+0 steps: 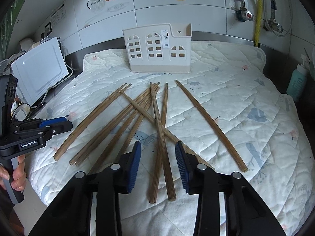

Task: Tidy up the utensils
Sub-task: 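Lower the left tool toward one chopstick while the right tool approaches another, then close the left tool on a wooden chopstick while the right tool grasps another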

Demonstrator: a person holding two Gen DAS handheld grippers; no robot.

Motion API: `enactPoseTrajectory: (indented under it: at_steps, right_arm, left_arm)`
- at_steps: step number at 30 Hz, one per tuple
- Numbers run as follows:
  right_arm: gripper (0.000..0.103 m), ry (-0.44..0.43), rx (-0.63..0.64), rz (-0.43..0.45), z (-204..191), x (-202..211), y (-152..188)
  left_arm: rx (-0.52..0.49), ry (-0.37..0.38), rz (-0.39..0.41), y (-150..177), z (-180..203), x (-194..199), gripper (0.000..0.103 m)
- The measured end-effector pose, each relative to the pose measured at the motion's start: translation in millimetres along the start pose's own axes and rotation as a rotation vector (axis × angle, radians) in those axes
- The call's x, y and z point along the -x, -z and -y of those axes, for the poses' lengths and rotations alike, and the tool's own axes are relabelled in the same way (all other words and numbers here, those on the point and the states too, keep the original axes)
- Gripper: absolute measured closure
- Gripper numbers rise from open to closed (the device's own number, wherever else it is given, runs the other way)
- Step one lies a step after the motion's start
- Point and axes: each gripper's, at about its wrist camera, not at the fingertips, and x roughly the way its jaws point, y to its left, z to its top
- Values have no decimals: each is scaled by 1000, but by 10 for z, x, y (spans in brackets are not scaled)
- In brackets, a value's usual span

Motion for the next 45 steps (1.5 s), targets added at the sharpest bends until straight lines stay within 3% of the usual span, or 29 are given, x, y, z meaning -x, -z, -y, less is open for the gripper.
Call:
enactPoseTrajectory:
  at_steps: [7, 26, 32, 34, 40, 45]
  right_arm:
    - [79, -8, 1, -17, -12, -95, -15]
    - [79, -18, -10, -14, 7, -132, -12]
    - [80, -19, -11, -18, 5, -135, -7]
    - [80, -19, -13, -18, 15, -139, -7]
    - [85, -20, -15, -15, 14, -136, -22]
    - [95, -26, -30, -12, 5, -126, -30]
  left_arm:
    - [-20, -2, -14, -7, 14, -73, 82]
    - [-24, -18, -28, 3, 14, -123, 82]
    - [-62, -17, -52, 46, 144, -184, 85]
    - [-90, -47, -36, 76, 201, -191, 84]
    - [-60, -41, -27, 66, 138, -185, 88]
    - [-68, -46, -11, 89, 160, -173, 89]
